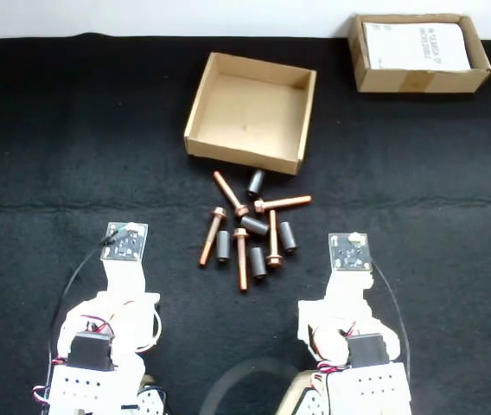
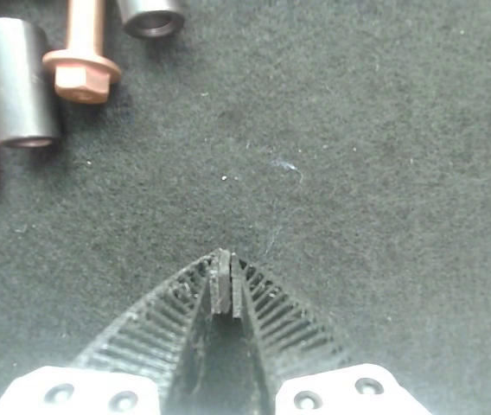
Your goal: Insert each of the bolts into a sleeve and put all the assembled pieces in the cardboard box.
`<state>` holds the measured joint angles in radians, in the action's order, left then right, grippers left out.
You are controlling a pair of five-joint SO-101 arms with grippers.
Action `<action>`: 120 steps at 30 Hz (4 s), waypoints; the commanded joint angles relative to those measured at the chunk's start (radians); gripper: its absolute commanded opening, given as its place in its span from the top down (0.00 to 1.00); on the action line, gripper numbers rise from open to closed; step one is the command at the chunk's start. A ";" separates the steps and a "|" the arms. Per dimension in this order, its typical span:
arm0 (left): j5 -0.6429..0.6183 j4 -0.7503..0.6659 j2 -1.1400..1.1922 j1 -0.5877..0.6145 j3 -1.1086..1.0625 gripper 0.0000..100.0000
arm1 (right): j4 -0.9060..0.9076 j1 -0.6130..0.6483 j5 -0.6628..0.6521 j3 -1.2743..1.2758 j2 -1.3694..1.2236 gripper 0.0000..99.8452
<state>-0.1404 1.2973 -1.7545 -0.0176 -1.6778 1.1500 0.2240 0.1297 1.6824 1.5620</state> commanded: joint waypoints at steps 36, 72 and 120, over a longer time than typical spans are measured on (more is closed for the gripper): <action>0.476 -0.210 -0.012 0.409 0.366 0.99 | 0.001 -0.007 0.005 0.059 0.002 0.99; -0.203 0.434 0.998 0.015 1.290 0.99 | -0.274 0.033 0.003 -0.392 -0.004 0.92; -0.118 -0.690 1.339 0.062 0.713 0.99 | 0.177 0.139 -0.149 -1.698 -1.937 0.68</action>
<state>-0.2662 0.6176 -0.4473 0.0315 -1.0104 1.3433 0.3468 -0.0483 0.0299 -0.3652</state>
